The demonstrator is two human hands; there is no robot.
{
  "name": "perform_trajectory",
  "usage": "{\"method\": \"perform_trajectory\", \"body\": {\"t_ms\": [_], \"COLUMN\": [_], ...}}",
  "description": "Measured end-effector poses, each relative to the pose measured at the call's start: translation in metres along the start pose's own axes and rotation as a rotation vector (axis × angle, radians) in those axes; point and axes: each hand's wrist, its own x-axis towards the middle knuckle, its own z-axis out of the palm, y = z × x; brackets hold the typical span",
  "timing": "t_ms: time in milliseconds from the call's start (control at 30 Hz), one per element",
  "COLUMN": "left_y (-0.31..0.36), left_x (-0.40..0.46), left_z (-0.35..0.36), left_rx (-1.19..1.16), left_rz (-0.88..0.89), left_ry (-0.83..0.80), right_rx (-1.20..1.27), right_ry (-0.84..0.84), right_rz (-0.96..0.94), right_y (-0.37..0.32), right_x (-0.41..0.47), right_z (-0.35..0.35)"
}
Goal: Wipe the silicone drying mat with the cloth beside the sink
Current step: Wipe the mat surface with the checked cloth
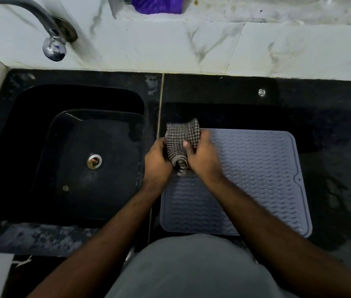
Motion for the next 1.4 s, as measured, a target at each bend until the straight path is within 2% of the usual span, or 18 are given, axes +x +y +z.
{"method": "perform_trajectory", "body": {"t_ms": [67, 100, 267, 500, 667, 900, 1100, 1400], "left_y": [0.001, 0.0, -0.005, -0.004, -0.006, 0.008, 0.014, 0.034], "left_x": [-0.003, -0.005, -0.005, -0.015, -0.012, -0.008, -0.004, 0.013], "left_z": [0.004, 0.006, 0.008, 0.011, 0.015, 0.028, 0.037, 0.049], "left_rx": [-0.043, -0.054, -0.019, -0.01, 0.066, 0.466, 0.702, 0.922], "left_rz": [0.005, 0.005, 0.054, 0.019, -0.021, 0.076, 0.148, 0.064], "left_ry": [0.021, 0.036, 0.048, 0.004, -0.03, -0.037, -0.178, -0.24], "right_rx": [-0.305, -0.362, -0.438, -0.631, -0.619, -0.77, -0.839, -0.893], "right_ry": [-0.022, -0.026, -0.131, -0.272, -0.301, -0.19, -0.158, -0.092], "right_rz": [-0.036, -0.083, -0.265, -0.307, -0.232, -0.228, -0.186, -0.059], "right_y": [0.014, 0.016, 0.012, 0.01, -0.001, -0.01, 0.004, 0.036], "right_x": [-0.003, -0.006, -0.006, 0.001, 0.004, 0.006, 0.011, 0.013], "right_z": [0.009, 0.011, 0.014, 0.02, 0.026, 0.019, -0.005, -0.05]}}
